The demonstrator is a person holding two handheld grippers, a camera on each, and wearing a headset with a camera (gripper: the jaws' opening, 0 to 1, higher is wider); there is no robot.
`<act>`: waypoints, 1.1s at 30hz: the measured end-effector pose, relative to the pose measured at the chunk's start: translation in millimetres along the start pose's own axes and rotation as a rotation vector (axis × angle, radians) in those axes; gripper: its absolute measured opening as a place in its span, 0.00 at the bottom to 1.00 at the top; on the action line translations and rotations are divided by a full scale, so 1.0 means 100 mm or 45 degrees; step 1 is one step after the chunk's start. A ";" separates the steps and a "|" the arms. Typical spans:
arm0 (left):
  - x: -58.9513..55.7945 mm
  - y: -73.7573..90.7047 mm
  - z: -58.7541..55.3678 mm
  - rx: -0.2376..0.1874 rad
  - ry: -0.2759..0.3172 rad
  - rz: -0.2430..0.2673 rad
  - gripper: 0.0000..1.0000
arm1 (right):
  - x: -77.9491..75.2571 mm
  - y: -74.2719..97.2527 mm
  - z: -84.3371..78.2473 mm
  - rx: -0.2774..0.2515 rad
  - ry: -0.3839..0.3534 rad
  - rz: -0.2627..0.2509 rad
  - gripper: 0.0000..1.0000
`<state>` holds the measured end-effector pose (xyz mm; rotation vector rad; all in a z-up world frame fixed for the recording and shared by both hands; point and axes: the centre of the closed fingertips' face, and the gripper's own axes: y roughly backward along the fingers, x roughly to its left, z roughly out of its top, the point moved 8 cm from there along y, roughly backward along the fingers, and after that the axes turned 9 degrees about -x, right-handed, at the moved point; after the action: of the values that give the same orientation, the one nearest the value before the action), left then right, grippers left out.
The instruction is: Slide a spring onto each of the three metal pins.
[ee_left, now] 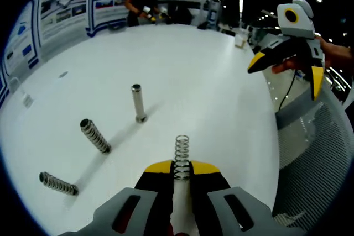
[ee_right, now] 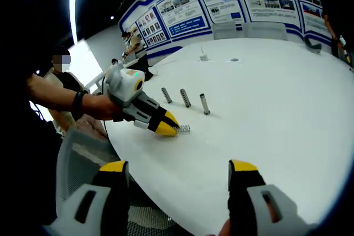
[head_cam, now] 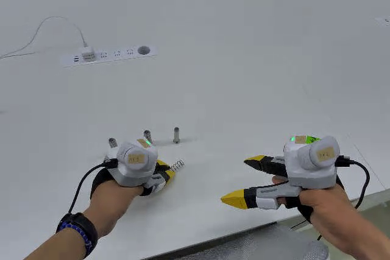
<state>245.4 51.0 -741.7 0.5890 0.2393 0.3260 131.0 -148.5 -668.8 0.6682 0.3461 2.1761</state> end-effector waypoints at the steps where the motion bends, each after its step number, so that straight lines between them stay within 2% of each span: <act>1: 0.00 0.04 -0.02 -0.004 0.010 0.007 0.10 | 0.01 -0.01 0.01 0.003 0.004 0.004 0.75; 15: 0.01 0.44 -0.15 -0.037 0.084 0.076 0.10 | 0.12 -0.20 0.07 0.017 0.025 0.073 0.74; 33: 0.03 0.92 -0.22 -0.092 0.114 0.157 0.10 | 0.25 -0.44 0.22 0.024 0.047 0.160 0.73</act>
<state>220.1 135.6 -706.4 0.5191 0.2772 0.4788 157.8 -100.7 -662.4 0.6768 0.3526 2.3093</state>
